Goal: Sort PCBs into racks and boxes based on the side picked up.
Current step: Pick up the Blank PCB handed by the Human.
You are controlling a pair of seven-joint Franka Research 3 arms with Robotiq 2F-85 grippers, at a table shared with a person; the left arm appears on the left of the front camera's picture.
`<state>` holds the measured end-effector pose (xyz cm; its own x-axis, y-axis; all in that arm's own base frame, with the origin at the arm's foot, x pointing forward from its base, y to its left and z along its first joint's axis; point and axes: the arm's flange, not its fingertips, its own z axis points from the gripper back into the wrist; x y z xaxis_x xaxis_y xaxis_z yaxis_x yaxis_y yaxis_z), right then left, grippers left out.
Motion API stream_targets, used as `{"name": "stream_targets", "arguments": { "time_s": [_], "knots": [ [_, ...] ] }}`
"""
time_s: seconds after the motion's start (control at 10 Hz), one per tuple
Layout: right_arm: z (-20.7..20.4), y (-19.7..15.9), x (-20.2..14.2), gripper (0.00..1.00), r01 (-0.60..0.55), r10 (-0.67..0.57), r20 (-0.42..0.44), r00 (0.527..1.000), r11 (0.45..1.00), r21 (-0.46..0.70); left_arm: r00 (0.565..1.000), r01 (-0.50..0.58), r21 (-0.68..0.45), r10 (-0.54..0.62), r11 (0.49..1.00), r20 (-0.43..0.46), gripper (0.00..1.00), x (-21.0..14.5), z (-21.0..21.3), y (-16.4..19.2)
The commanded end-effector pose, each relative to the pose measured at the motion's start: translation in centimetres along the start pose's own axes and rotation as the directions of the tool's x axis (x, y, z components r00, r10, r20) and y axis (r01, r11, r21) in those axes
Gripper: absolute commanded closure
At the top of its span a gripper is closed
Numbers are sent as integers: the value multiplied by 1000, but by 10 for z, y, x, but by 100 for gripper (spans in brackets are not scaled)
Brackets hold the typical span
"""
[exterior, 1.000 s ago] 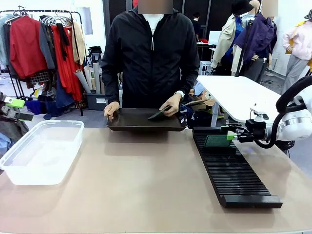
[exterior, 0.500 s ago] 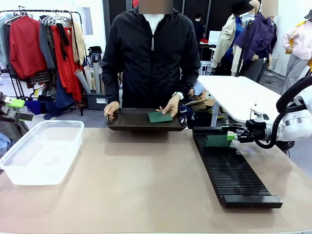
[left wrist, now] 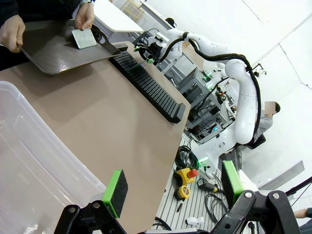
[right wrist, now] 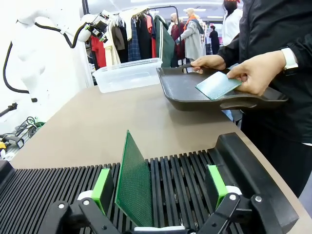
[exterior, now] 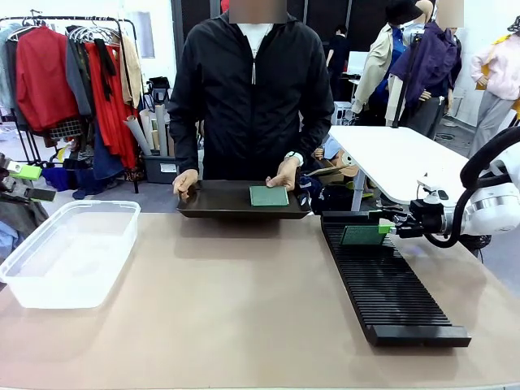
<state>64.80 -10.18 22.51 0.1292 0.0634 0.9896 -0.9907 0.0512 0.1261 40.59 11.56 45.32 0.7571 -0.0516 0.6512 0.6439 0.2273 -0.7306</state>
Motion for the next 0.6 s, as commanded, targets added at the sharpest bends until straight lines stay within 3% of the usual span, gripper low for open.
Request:
{"name": "stream_targets", "arguments": {
  "time_s": [0.0,0.2,0.5],
  "knots": [
    [-2,0,2,0,-11,11,4,1000,1000,4,1000,4,-2,-4,1000,1,0,1,0,-1],
    [0,0,0,0,0,0,0,1000,1000,0,1000,4,-2,-4,1000,1,0,1,0,-1],
    [-20,21,46,0,91,-92,43,995,996,15,1000,4,-2,-4,1000,1,0,1,0,-1]
  ]
}}
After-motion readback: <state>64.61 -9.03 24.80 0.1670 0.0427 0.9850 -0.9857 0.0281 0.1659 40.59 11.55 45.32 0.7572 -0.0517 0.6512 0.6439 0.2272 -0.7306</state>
